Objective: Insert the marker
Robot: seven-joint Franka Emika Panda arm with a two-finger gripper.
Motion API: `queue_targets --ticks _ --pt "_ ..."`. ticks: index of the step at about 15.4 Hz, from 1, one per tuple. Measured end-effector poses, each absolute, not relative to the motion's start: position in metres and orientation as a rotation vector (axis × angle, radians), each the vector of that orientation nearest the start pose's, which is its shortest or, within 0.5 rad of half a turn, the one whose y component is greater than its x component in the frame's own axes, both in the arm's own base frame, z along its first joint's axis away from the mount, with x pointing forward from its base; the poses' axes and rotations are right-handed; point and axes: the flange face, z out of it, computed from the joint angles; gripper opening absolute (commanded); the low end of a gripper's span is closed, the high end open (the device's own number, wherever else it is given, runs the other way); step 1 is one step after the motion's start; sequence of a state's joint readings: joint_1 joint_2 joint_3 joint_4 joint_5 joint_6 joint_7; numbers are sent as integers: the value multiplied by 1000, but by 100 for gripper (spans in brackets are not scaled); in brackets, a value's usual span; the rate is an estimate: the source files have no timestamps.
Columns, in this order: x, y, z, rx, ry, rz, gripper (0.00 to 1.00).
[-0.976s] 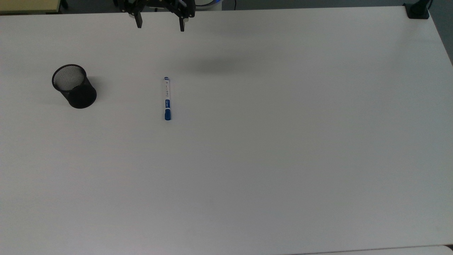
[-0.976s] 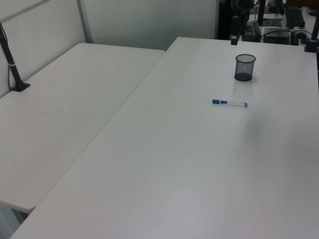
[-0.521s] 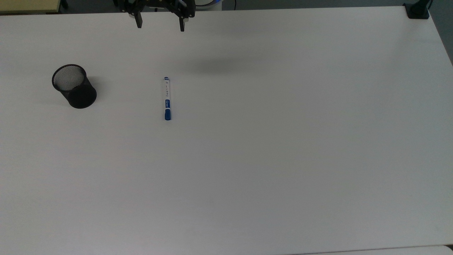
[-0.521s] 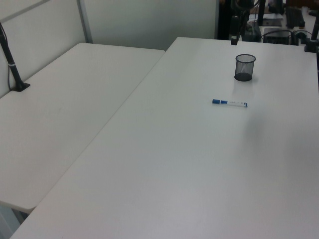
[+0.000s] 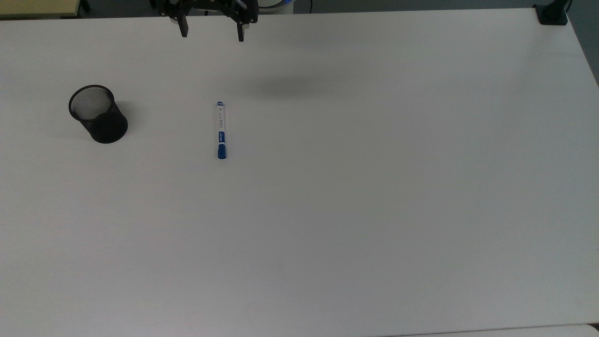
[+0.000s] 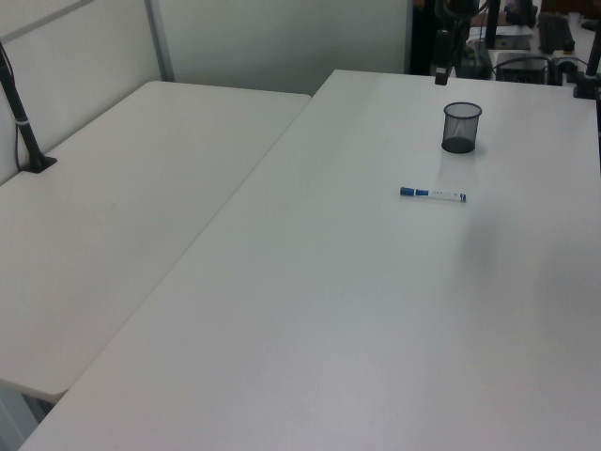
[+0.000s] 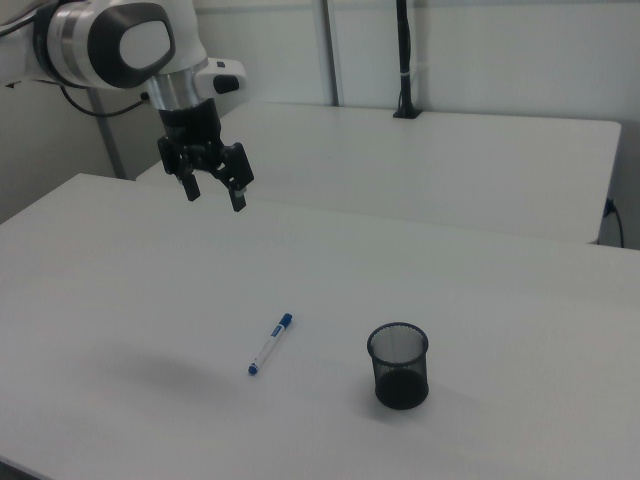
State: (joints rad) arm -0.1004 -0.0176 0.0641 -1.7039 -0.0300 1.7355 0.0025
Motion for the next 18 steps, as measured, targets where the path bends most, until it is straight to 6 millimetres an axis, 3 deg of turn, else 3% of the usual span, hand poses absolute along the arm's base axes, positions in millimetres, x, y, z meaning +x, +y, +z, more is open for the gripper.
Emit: queue_targets --ticks 4,8,12,18 --pt "561 -24 586 -3174 -32 -76 100" --pt "560 -27 578 -3181 -315 -40 100" --pt "559 -36 533 -3265 -444 132 100" --pt "575 -35 448 -3277 -480 93 100"
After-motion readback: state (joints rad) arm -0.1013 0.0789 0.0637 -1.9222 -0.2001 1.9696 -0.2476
